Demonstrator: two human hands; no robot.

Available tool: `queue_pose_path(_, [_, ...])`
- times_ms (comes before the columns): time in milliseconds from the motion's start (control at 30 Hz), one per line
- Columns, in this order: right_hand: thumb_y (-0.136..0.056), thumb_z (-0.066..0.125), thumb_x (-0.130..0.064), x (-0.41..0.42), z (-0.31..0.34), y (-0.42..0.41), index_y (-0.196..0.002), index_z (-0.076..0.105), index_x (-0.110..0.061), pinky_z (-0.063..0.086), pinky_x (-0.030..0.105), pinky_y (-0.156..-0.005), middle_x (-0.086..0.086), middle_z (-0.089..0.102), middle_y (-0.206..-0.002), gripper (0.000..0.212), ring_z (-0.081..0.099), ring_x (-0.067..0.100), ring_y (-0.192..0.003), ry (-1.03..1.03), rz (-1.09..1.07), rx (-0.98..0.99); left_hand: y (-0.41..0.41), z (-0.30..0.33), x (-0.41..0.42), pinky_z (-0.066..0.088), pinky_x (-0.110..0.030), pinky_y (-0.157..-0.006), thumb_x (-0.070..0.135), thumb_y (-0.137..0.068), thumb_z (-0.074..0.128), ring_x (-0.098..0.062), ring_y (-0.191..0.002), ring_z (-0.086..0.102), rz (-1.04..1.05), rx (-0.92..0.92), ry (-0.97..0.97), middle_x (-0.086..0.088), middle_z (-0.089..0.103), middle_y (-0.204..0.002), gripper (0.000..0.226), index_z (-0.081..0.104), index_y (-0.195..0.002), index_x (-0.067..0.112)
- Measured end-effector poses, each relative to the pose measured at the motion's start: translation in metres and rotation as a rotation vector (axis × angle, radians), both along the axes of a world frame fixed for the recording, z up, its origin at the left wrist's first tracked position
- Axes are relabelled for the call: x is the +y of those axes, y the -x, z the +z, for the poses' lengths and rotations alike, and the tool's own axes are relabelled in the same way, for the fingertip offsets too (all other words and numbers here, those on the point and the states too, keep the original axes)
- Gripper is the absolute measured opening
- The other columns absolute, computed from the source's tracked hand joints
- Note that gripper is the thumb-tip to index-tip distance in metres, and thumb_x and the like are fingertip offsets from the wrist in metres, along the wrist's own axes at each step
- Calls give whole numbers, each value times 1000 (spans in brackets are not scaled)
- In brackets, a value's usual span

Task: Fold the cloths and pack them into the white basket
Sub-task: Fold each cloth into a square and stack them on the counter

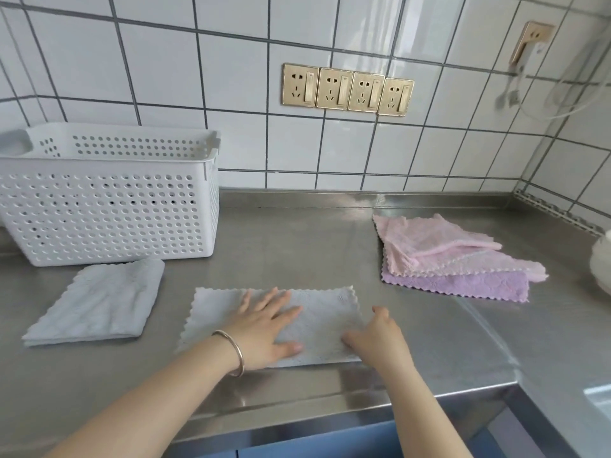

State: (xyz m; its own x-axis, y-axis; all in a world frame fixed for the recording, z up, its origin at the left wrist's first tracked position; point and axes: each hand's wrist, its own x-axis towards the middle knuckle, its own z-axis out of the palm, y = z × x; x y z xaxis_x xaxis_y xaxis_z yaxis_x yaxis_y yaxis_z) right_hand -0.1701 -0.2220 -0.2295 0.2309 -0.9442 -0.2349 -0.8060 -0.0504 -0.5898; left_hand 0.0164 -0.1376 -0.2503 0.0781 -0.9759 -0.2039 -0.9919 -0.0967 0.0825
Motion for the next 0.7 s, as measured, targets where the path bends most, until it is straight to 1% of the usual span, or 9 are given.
queue_pose_path(133, [-71, 67, -29, 1, 3, 7, -117, 52, -4, 44, 26, -68, 7, 62, -107, 55, 56, 21, -85, -135, 17, 4, 1, -8, -1, -13, -46, -116, 83, -48, -11, -13, -142, -23, 0, 22, -20, 8, -21, -155, 107, -5, -145, 40])
queue_pose_path(233, [-75, 67, -23, 4, 5, 11, -113, 54, -11, 41, 25, -63, -1, 57, -92, 41, 53, 13, -73, -122, -17, -73, 2, -8, -1, -12, -47, -117, 88, -57, -4, -15, -143, -22, -7, -6, -13, 6, -21, -156, 99, -7, -144, 42])
queue_pose_path(300, [-77, 65, -18, 10, 2, 12, -110, 55, -15, 39, 24, -56, -3, 55, -88, 34, 47, 4, -61, -26, -61, -137, 5, -7, -1, -11, -48, -117, 87, -60, -3, -16, -143, -22, 4, -19, -14, 5, -19, -156, 94, -6, -144, 44])
queue_pose_path(367, [-79, 62, -15, 20, -5, 7, -105, 56, -14, 39, 22, -53, -1, 60, -93, 27, 50, 6, -63, 69, -109, -249, 8, -6, 0, -10, -49, -116, 78, -77, 10, -17, -144, -21, 21, -22, -32, 5, -18, -156, 76, -4, -144, 43])
queue_pose_path(400, [-79, 62, -14, 26, -9, 2, -103, 57, -14, 43, 24, -56, 2, 63, -96, 25, 55, 12, -70, 59, -156, -360, 9, -5, -1, -10, -49, -117, 70, -85, 18, -17, -144, -19, 34, 8, -33, 5, -17, -157, 69, -2, -145, 43])
queue_pose_path(467, [-79, 63, -10, 40, -14, -11, -101, 59, -15, 50, 31, -73, 6, 66, -99, 23, 61, 21, -87, -104, -299, -747, 8, 1, -3, -9, -46, -117, 58, -93, 22, -14, -145, -15, 81, 114, -49, 7, -11, -158, 58, 6, -146, 41])
queue_pose_path(533, [-83, 58, -2, 53, -15, -23, -95, 63, -14, 50, 32, -77, 8, 68, -95, 17, 63, 24, -90, -322, -410, -1108, 5, 13, -5, -3, -39, -117, 48, -98, 18, -11, -146, -2, 174, 340, -22, 7, 4, -158, 50, 20, -146, 34])
queue_pose_path(600, [-86, 49, 0, 55, -18, -32, -82, 64, -14, 47, 29, -72, 8, 67, -88, 22, 60, 23, -82, -357, -466, -1159, 2, 24, -4, 7, -31, -116, 48, -98, 18, -10, -144, 14, 304, 637, 29, 7, 20, -155, 52, 30, -144, 26])
queue_pose_path(700, [-92, 43, -11, 58, -16, -49, -77, 65, -14, 43, 30, -71, 6, 64, -82, 27, 53, 19, -77, -134, -401, -985, 5, 31, -4, 20, -30, -116, 57, -93, 22, -11, -137, 34, 396, 894, 43, 7, 39, -147, 61, 41, -139, 22])
